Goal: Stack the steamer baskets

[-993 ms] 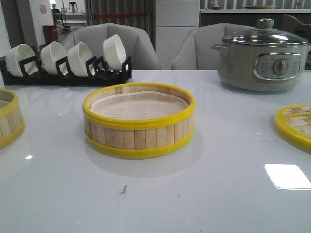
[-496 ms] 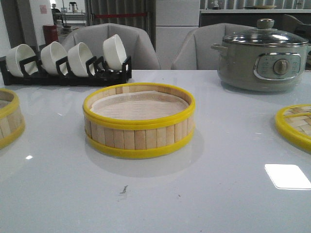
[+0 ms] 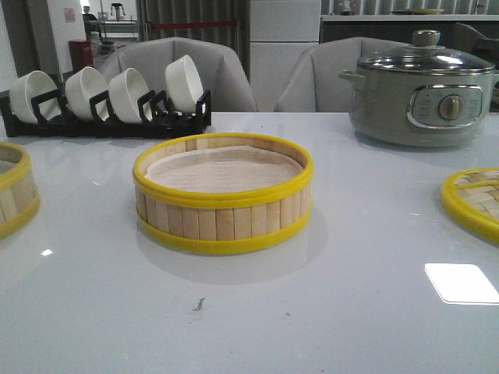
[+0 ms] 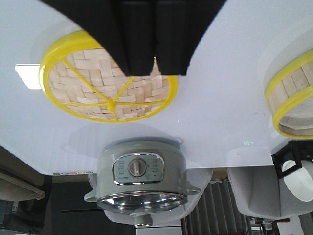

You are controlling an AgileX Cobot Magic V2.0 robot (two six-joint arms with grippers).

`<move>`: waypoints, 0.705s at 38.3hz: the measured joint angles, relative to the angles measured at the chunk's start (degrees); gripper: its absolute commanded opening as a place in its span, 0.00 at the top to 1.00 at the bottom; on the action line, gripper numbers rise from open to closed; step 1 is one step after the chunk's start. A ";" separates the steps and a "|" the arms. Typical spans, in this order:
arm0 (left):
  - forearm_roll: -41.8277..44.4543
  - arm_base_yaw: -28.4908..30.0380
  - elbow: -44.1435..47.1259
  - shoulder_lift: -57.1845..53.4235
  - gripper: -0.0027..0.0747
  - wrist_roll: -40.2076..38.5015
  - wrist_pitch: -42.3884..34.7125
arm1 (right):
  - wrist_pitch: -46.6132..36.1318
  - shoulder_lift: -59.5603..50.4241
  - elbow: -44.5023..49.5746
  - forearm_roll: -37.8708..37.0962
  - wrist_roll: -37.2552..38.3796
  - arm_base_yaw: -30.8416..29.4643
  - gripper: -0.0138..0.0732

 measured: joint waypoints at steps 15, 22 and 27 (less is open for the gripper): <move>1.19 0.00 0.00 0.00 0.85 0.00 0.35 | 0.00 0.00 0.00 0.00 0.00 0.00 0.78; 2.51 0.00 0.00 0.00 0.85 0.00 1.21 | 0.00 0.00 0.00 0.00 0.00 0.00 0.78; 3.54 0.00 0.00 0.00 0.85 0.10 1.31 | 0.00 0.00 0.00 0.00 0.00 0.00 0.78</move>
